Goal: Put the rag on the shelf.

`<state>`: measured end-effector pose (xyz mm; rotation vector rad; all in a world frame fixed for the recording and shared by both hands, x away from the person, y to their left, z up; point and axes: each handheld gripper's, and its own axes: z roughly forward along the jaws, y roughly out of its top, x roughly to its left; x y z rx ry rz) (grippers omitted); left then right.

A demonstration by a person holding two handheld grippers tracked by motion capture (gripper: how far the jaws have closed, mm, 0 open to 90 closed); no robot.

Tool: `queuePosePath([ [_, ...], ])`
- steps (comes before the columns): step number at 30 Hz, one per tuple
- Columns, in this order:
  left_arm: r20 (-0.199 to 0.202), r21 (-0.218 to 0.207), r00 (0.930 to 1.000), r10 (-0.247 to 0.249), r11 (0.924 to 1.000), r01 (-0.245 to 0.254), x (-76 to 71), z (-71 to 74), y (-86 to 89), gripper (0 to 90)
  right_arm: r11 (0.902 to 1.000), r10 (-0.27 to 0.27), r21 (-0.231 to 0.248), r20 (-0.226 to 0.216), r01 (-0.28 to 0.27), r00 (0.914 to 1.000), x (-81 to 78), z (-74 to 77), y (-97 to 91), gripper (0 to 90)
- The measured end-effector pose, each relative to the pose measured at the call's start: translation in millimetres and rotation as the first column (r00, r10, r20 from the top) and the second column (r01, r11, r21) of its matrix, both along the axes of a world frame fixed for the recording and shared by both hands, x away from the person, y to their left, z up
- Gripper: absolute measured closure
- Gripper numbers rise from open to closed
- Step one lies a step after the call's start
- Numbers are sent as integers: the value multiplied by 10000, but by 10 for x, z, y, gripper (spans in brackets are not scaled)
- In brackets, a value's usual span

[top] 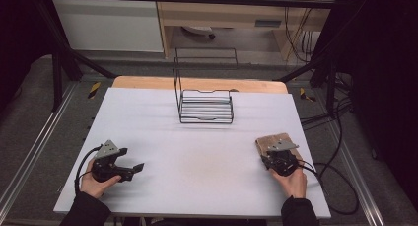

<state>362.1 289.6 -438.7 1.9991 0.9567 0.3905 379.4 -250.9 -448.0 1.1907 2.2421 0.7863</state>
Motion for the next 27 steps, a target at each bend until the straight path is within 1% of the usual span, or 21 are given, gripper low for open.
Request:
queuePosePath([
  [4,-4,-2,10000,3,10000,-3,1,-1,1,84,9999,-114,-95,28,114,9999,12,8,-11,778],
  [7,-6,-5,10000,7,10000,-7,2,-2,3,84,9999,-147,-66,-31,147,9999,17,15,-18,803],
  [12,25,-40,10000,41,10000,-41,2,2,7,86,9994,-243,231,-13,243,9997,19,41,-40,825],
  [16,22,-10,10000,35,10000,-34,4,2,7,87,9976,-170,678,53,166,9998,-9,98,-67,828],
  [20,37,-18,10000,69,10000,-69,3,5,7,87,9953,62,964,165,-77,9998,-48,160,-40,828],
  [22,48,-32,10000,80,10000,-80,3,5,8,87,9926,378,1144,255,-405,9990,-68,193,4,829],
  [24,45,-23,10000,87,10000,-87,4,5,9,87,9915,481,1197,276,-511,9985,-77,203,26,829],
  [25,44,-17,9999,92,10000,-92,4,5,9,87,9876,811,1321,303,-844,9962,-92,229,97,829],
  [27,47,2,9999,89,10000,-89,3,6,9,87,9853,1080,1298,304,-1111,9937,-103,243,168,828],
])
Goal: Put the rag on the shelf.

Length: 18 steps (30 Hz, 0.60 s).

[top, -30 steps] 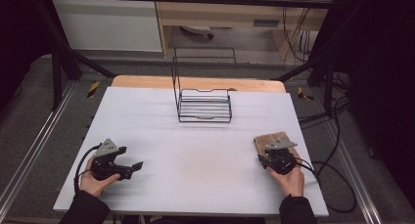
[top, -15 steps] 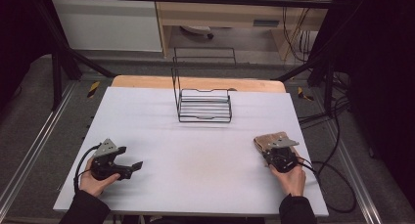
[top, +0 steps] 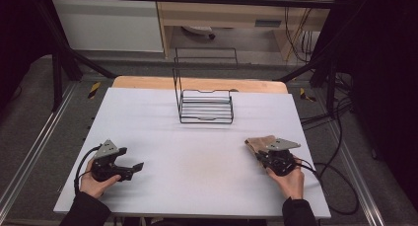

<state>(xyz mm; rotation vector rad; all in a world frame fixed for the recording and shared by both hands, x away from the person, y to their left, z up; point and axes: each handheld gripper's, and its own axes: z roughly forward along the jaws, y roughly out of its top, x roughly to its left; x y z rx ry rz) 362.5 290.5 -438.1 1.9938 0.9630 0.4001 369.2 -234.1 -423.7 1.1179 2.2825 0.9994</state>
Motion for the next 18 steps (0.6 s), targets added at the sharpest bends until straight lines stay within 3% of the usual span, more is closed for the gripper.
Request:
queuePosePath([
  [10,8,15,10000,36,10000,-36,1,2,-1,88,9912,1253,445,-168,-1244,9920,-37,6,333,827],
  [18,-4,59,10000,29,10000,-29,2,2,-2,89,9764,2065,708,-276,-2041,9781,-75,-12,636,826],
])
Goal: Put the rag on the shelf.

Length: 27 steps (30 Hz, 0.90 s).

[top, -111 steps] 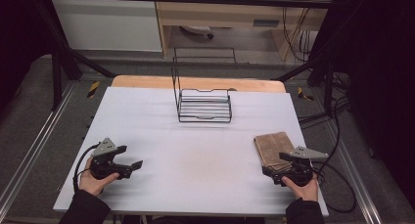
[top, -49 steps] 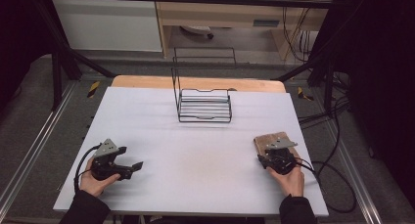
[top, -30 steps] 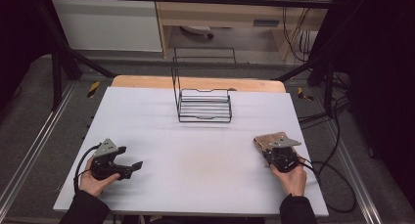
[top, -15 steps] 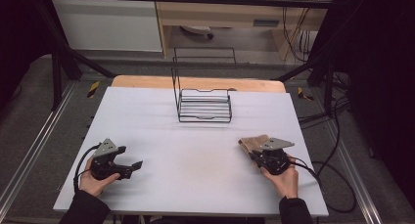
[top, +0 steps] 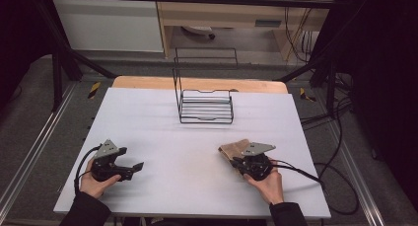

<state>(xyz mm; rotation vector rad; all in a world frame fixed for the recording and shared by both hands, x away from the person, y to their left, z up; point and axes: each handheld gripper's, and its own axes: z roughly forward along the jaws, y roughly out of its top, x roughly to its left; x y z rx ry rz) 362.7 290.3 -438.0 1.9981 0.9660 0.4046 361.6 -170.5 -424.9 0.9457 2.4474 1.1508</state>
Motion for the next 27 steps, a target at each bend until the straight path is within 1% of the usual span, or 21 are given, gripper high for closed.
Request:
queuePosePath([
  [2,-3,0,10000,-5,10000,5,0,0,-1,89,9997,231,97,-19,-230,9997,-11,3,59,826],
  [6,1,2,10000,-2,10000,2,0,0,-2,89,9982,592,26,-67,-592,9982,-36,-17,193,825],
  [8,-1,6,10000,2,10000,-2,0,0,-2,89,9970,774,-84,-46,-774,9970,-48,-26,251,825],
  [10,1,7,10000,6,10000,-6,-1,1,-1,89,9953,966,-61,-78,-967,9953,-67,-27,303,824],
  [14,8,-6,10000,11,10000,-11,-3,3,-3,89,9900,1405,-113,-123,-1406,9900,-107,-36,377,823],
  [17,-5,-2,10000,10,10000,-10,-5,6,-6,89,9856,1676,-195,-290,-1682,9854,-142,-65,409,819],
  [19,-11,56,10000,1,10000,0,-5,7,-11,90,9846,1714,-273,-427,-1726,9843,-154,-95,418,811],
  [20,-11,56,10000,1,10000,0,-5,7,-11,92,9842,1729,-304,-520,-1746,9836,-157,-106,420,802],
  [21,-13,71,10000,3,10000,-3,-7,7,-17,93,9834,1773,-303,-505,-1789,9829,-157,-116,422,784],
  [23,-10,94,10000,-25,10000,25,-10,9,-28,94,9835,1785,-201,-598,-1800,9821,-162,-124,423,724],
  [24,-7,119,10000,-39,9999,40,-13,12,-40,94,9843,1750,-109,-583,-1759,9828,-168,-124,423,681],
  [26,-13,122,10000,-52,9999,52,-14,12,-43,95,9847,1735,-58,-570,-1741,9832,-178,-115,413,669],
  [27,-24,118,10000,-66,9999,66,-14,11,-46,95,9868,1620,90,-421,-1617,9859,-198,-83,366,612],
])
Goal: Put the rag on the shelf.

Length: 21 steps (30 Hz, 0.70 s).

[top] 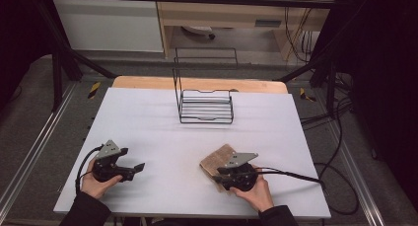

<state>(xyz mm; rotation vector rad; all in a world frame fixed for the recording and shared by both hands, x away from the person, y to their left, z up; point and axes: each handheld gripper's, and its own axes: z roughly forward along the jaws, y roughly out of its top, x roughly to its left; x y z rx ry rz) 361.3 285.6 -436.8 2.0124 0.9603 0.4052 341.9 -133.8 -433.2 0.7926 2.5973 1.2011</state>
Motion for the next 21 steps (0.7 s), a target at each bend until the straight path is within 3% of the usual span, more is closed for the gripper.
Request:
queuePosePath([
  [2,-37,14,10000,-19,10000,19,4,-3,-4,96,9993,-305,201,104,303,9995,-10,43,-98,574],
  [5,-77,27,10000,2,10000,-2,9,-5,-8,98,9907,-1289,471,257,1275,9913,30,82,-303,493],
  [7,-98,17,10000,11,10000,-11,10,-8,-14,98,9739,-2222,505,160,2212,9749,77,73,-450,496],
  [9,-104,19,9999,-6,10000,6,9,-7,-19,99,9576,-2826,580,-28,2822,9592,117,44,-584,488],
  [10,-104,19,9999,-6,10000,6,9,-7,-19,99,9576,-2826,580,-28,2822,9592,117,44,-584,488],
  [11,-110,18,9999,-9,10000,9,9,-6,-20,99,9442,-3253,514,-113,3255,9455,137,17,-686,487],
  [15,-142,36,9999,3,10000,-3,13,-8,-29,100,9267,-3714,490,-330,3727,9279,160,-20,-806,496],
  [19,-133,109,9999,-34,9999,36,13,-6,-42,101,9251,-3763,320,-568,3784,9248,180,-82,-817,501],
  [21,-134,105,9999,-40,9999,42,8,-6,-48,102,9231,-3842,-97,-667,3844,9209,202,-161,-784,528],
])
